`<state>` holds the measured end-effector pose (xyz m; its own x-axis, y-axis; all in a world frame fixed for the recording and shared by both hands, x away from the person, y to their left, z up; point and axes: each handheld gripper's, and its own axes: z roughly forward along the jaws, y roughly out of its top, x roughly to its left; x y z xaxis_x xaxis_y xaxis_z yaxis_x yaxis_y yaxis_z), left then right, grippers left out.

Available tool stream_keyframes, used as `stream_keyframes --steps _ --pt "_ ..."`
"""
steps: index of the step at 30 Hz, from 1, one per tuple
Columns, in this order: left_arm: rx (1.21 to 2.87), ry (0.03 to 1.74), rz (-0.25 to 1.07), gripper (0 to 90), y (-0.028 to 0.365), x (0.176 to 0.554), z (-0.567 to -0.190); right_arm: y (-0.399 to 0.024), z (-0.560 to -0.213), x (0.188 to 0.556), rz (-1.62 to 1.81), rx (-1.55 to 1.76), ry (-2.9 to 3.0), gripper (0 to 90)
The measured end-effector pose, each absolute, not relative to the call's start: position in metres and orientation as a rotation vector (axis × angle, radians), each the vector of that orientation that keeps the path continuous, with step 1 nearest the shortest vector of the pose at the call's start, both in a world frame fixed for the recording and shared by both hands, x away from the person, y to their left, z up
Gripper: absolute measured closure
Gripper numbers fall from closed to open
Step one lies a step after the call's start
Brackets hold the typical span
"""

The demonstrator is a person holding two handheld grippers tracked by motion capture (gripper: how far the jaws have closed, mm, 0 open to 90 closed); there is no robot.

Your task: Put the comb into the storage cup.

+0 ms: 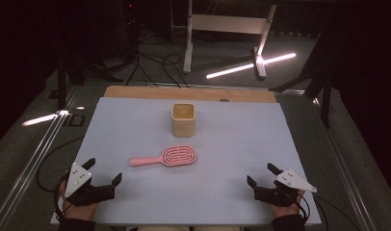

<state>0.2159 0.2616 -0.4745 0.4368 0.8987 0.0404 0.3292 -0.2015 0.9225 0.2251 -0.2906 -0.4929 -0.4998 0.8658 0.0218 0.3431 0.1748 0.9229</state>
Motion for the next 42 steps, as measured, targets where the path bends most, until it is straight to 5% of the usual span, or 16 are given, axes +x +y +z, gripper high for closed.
stream_keyframes --steps 34,39,42 --pt "1.849 1.180 0.671 2.7 0.239 0.314 -0.476 -0.290 -0.494 0.226 1.289 1.154 1.934 9.6" --pt "1.870 1.205 0.641 6.8 0.232 0.324 -0.478 -0.290 -0.495 0.227 1.288 1.159 1.932 9.6" --pt "1.878 1.248 0.666 17.5 0.227 0.328 -0.479 -0.291 -0.495 0.227 1.286 1.161 1.931 9.6"
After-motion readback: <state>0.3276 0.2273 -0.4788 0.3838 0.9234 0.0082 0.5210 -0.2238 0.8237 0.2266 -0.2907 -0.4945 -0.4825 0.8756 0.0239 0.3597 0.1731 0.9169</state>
